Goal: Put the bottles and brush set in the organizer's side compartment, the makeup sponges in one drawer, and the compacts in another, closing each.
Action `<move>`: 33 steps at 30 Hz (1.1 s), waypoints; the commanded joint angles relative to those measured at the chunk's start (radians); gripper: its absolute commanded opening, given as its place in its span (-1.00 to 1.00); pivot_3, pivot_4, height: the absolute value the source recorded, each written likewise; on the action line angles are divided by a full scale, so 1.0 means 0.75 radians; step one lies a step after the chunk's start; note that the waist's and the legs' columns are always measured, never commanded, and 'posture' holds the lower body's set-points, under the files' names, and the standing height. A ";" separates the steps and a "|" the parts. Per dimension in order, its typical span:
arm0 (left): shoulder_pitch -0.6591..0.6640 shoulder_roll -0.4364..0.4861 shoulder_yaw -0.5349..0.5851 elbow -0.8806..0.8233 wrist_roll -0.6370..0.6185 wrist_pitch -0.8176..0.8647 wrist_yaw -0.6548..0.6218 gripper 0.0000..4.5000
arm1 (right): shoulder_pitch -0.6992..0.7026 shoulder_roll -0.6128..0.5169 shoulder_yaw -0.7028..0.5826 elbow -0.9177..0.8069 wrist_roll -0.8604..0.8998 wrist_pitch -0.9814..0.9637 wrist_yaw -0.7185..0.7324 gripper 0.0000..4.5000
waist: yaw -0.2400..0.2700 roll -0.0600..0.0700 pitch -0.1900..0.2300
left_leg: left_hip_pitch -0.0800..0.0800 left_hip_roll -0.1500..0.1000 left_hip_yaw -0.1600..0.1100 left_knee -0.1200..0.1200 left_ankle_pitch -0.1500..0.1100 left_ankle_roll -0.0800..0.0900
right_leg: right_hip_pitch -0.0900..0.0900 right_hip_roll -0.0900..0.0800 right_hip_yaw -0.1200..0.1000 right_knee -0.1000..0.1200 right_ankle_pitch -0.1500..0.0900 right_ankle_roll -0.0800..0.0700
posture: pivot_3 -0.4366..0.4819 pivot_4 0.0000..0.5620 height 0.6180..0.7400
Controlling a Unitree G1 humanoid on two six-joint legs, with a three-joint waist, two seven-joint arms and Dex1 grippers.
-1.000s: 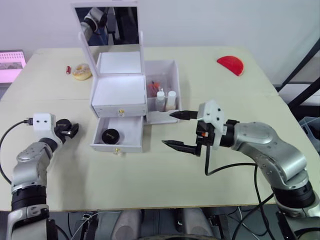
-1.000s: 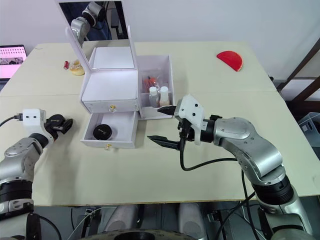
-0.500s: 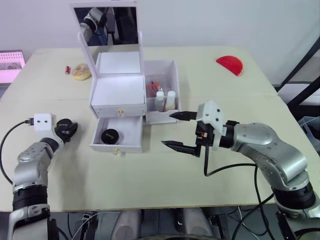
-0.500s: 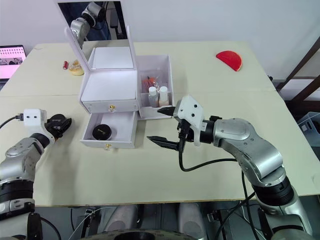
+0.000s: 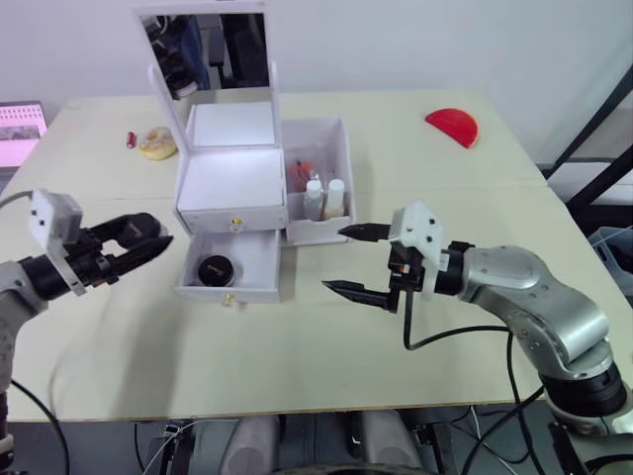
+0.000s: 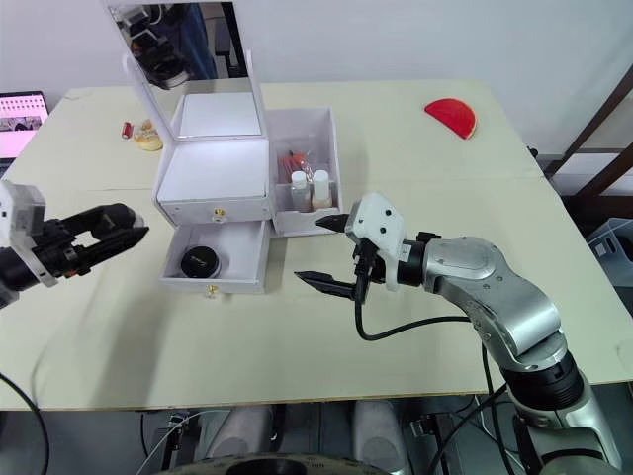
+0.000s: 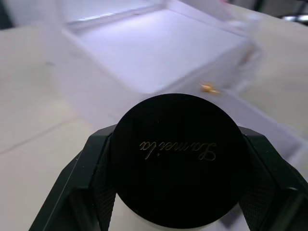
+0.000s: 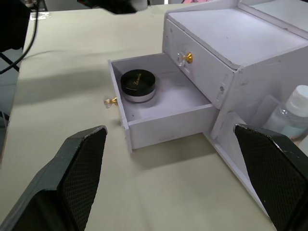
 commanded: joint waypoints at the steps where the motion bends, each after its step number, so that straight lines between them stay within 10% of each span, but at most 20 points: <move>1: -0.115 0.010 -0.113 0.000 0.009 -0.022 -0.088 0.19 | -0.007 -0.004 -0.021 -0.012 -0.010 -0.024 0.000 1.00 | 0.003 0.000 0.000 | 0.000 0.000 0.000 0.000 0.000 0.000 | 0.000 0.000 0.000 0.000 0.000 0.000 | -0.05 -0.47 0.99; 11: -0.309 -0.100 -0.456 0.069 0.138 -0.091 -0.231 0.19 | -0.002 -0.027 -0.159 -0.142 0.198 0.086 -0.004 1.00 | -0.008 0.000 0.000 | -0.001 0.001 0.001 -0.003 0.000 0.000 | -0.001 0.001 0.001 -0.001 0.001 0.000 | -0.05 -0.47 0.99; 31: -0.403 -0.201 -0.562 0.237 0.294 -0.242 -0.269 0.19 | -0.016 -0.064 -0.213 -0.205 0.331 0.155 -0.104 1.00 | -0.020 0.000 0.000 | -0.001 0.003 0.000 -0.001 0.000 0.001 | 0.000 0.004 0.001 -0.001 0.002 -0.002 | -0.05 -0.47 0.99; 33: -0.403 -0.207 -0.556 0.223 0.277 -0.220 -0.269 0.65 | -0.013 -0.067 -0.210 -0.205 0.326 0.153 -0.107 1.00 | -0.020 0.000 0.000 | 0.000 0.003 0.000 -0.001 0.000 0.001 | 0.000 0.004 0.001 -0.001 0.002 -0.002 | -0.05 -0.47 0.99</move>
